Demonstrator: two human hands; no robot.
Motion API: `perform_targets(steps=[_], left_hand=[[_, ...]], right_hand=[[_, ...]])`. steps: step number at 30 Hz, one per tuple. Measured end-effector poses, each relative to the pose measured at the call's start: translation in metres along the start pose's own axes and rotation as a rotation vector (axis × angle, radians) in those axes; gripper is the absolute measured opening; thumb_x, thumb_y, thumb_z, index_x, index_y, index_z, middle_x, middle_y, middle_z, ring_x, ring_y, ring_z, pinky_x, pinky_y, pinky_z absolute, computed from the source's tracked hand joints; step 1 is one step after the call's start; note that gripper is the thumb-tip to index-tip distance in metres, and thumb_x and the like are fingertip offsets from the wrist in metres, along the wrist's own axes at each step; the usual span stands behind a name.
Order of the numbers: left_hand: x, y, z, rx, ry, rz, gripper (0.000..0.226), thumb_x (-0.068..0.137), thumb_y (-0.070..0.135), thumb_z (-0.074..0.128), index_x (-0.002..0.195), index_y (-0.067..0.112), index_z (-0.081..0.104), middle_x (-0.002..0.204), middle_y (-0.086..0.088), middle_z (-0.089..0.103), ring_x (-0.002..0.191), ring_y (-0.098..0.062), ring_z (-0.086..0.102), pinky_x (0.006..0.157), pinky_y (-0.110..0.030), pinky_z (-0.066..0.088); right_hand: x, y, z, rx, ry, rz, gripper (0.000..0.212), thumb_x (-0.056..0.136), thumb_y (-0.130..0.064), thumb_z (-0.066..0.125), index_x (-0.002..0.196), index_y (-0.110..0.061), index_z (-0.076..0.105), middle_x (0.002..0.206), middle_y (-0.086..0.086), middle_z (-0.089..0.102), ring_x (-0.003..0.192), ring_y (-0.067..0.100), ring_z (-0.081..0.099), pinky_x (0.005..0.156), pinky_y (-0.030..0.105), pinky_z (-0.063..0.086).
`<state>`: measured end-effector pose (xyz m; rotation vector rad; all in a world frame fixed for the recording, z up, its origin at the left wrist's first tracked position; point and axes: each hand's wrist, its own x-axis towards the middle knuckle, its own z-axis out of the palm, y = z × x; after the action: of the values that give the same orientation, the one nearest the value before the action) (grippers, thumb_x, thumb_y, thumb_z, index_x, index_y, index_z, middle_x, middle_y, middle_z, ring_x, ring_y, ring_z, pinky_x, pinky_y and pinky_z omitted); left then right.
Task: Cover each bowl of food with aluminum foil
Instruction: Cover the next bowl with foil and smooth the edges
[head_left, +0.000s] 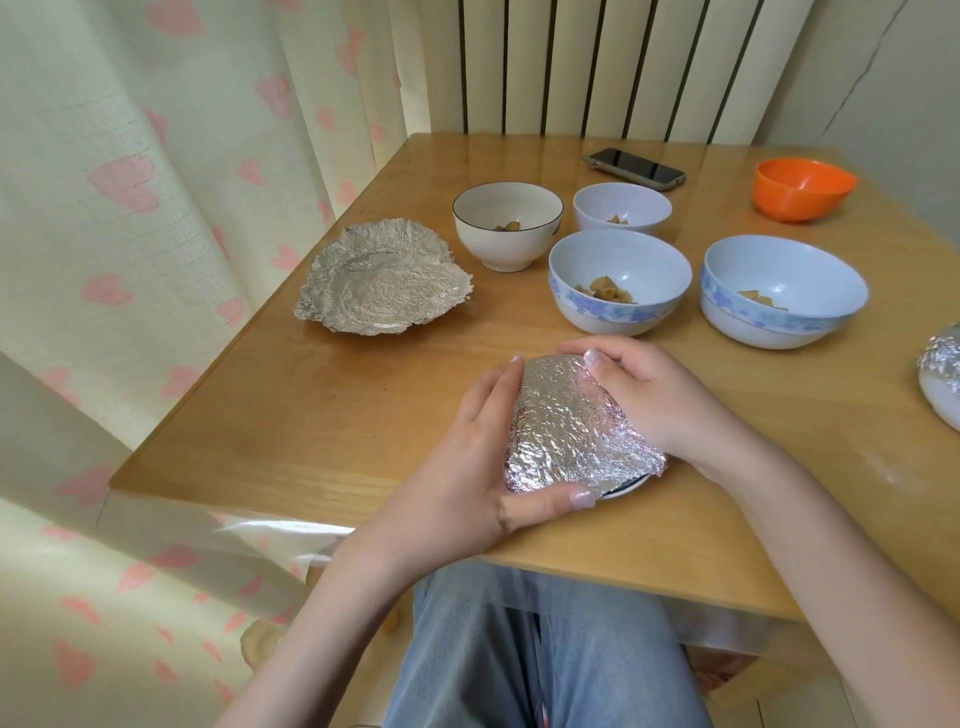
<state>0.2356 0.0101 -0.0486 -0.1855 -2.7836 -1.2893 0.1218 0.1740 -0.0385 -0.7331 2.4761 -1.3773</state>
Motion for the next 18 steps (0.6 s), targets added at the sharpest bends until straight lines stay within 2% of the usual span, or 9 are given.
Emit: perform_targets(steps=[4,7,10,14,16,18], left_hand=[[0.000,0.000,0.000,-0.011,0.001,0.005,0.127,0.058,0.074,0.062,0.156,0.011,0.011,0.152,0.004,0.021,0.134,0.006,0.020,0.103,0.003,0.010],[0.001,0.001,0.001,-0.017,0.004,0.006,0.128,0.056,0.073,0.063,0.155,0.010,0.011,0.151,0.002,0.022,0.133,0.005,0.021,0.103,0.003,0.010],[0.003,0.001,0.002,-0.010,0.011,0.014,0.128,0.055,0.072,0.063,0.155,0.009,0.012,0.150,0.001,0.022,0.135,0.002,0.021,0.105,0.001,0.010],[0.003,-0.001,0.002,0.002,0.006,-0.005,0.129,0.054,0.075,0.062,0.155,0.010,0.012,0.152,0.001,0.022,0.138,-0.001,0.021,0.106,0.000,0.011],[0.003,0.000,0.001,0.001,0.005,0.001,0.128,0.054,0.075,0.062,0.155,0.012,0.012,0.150,0.004,0.022,0.136,0.000,0.022,0.107,-0.001,0.013],[0.002,0.002,-0.001,0.011,0.009,0.028,0.124,0.056,0.074,0.063,0.155,0.018,0.014,0.145,0.009,0.025,0.136,-0.002,0.025,0.113,-0.015,0.019]], right_hand=[[-0.001,0.003,0.000,0.105,-0.030,-0.003,0.026,0.101,-0.024,0.040,0.108,-0.027,0.065,0.105,-0.007,0.069,0.097,0.004,0.061,0.089,0.021,0.044],[-0.004,0.008,-0.005,-0.015,-0.013,-0.060,0.038,0.099,-0.047,0.035,0.112,-0.029,0.065,0.103,-0.001,0.070,0.101,0.010,0.061,0.093,0.027,0.044],[-0.010,0.007,-0.010,-0.165,-0.016,-0.153,0.050,0.093,-0.055,0.030,0.123,-0.028,0.060,0.111,-0.010,0.066,0.100,0.000,0.057,0.091,0.013,0.039],[-0.009,0.004,-0.009,-0.144,0.006,-0.174,0.055,0.091,-0.053,0.029,0.131,-0.025,0.055,0.128,-0.014,0.057,0.116,-0.006,0.048,0.096,0.004,0.030],[-0.011,0.002,-0.010,-0.209,0.079,-0.225,0.057,0.093,-0.053,0.030,0.133,-0.020,0.053,0.132,-0.009,0.056,0.122,-0.001,0.045,0.100,0.007,0.029],[-0.018,0.001,-0.013,-0.382,0.170,-0.306,0.059,0.094,-0.052,0.027,0.134,-0.017,0.053,0.133,-0.002,0.056,0.124,0.010,0.046,0.104,0.020,0.034]])
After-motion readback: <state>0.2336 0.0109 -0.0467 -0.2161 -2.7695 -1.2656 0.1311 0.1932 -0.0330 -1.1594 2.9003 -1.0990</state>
